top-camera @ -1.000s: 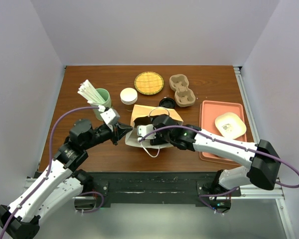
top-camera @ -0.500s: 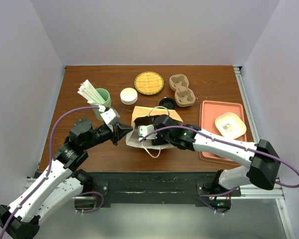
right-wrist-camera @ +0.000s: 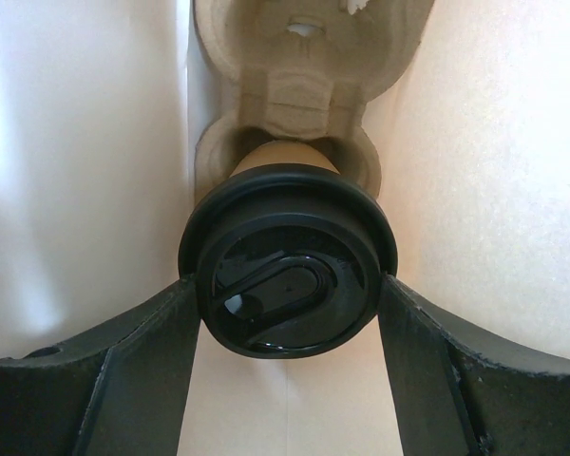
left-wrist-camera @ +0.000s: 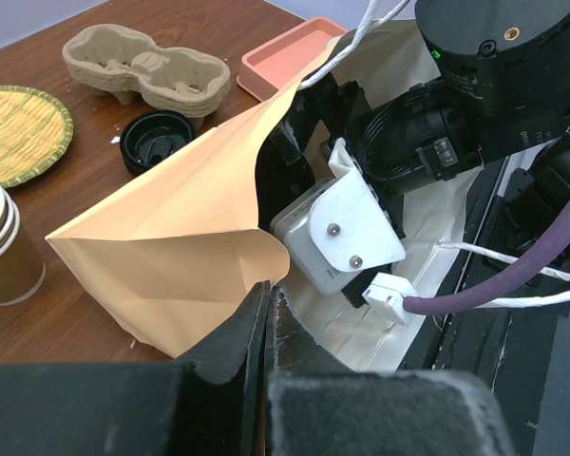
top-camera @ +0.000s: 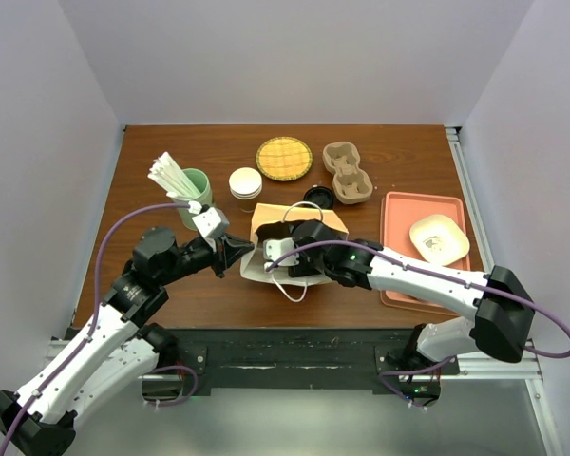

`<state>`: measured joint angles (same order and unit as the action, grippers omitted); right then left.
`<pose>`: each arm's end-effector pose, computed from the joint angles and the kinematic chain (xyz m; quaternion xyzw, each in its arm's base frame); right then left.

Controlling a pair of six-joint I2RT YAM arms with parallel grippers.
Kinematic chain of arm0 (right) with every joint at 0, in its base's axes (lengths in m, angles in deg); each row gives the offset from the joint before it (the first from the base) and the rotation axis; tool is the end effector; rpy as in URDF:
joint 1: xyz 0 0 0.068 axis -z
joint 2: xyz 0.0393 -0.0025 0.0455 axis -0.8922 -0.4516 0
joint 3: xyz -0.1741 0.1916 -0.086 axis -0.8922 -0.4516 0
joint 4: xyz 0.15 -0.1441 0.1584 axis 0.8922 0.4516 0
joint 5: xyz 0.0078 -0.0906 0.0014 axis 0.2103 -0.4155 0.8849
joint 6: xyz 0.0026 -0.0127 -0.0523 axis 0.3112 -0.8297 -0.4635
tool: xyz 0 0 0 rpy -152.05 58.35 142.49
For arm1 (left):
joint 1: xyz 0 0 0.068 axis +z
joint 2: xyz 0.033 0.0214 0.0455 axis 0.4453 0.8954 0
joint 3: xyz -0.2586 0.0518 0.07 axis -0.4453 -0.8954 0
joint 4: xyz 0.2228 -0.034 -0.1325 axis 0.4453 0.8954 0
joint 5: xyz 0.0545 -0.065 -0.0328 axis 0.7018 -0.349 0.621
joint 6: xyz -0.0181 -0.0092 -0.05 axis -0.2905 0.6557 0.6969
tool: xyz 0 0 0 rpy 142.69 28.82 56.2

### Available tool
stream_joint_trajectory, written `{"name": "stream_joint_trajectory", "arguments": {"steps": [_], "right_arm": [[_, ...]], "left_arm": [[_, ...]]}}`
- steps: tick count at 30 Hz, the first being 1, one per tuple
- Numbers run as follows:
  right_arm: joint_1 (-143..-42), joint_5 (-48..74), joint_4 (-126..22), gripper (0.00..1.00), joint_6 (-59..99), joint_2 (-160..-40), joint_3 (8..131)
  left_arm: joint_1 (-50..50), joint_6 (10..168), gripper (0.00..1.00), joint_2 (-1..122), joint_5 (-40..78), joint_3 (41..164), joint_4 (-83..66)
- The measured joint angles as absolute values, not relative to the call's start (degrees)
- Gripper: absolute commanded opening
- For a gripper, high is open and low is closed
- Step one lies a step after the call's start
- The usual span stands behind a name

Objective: Pack the takeout coffee

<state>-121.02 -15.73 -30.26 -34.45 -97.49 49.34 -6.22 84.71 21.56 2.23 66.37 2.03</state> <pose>0.1659 0.2397 0.2550 -0.6822 0.6064 -0.1374 0.3848 0.1262 -0.0989 0.3131 0.3025 0.6914 -0.3698 0.5420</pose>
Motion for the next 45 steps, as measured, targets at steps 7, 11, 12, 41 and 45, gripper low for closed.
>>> {"name": "stream_joint_trajectory", "arguments": {"steps": [7, 11, 12, 41, 45], "right_arm": [[-120.7, -15.7, -32.5, 0.29, -34.5, -97.9, 48.4], [-120.3, -15.7, -33.8, 0.3, -34.7, -98.4, 47.8], [-120.2, -15.6, -34.0, 0.3, -34.7, -98.4, 47.7], [-118.6, -14.4, -38.8, 0.34, -33.5, -98.5, 45.1], [-118.6, -14.4, -39.2, 0.38, -33.2, -98.9, 45.1]], "left_arm": [[-6.2, 85.2, 0.0, 21.7, 2.1, 66.4, 2.0], [-6.2, 85.7, 0.0, 21.9, 2.1, 66.4, 2.0], [-6.2, 85.7, 0.0, 21.9, 2.1, 66.4, 2.0], [-6.2, 86.0, 0.0, 22.3, 2.1, 66.4, 2.0], [-6.2, 86.1, 0.0, 22.3, 2.2, 66.4, 2.0]]}}
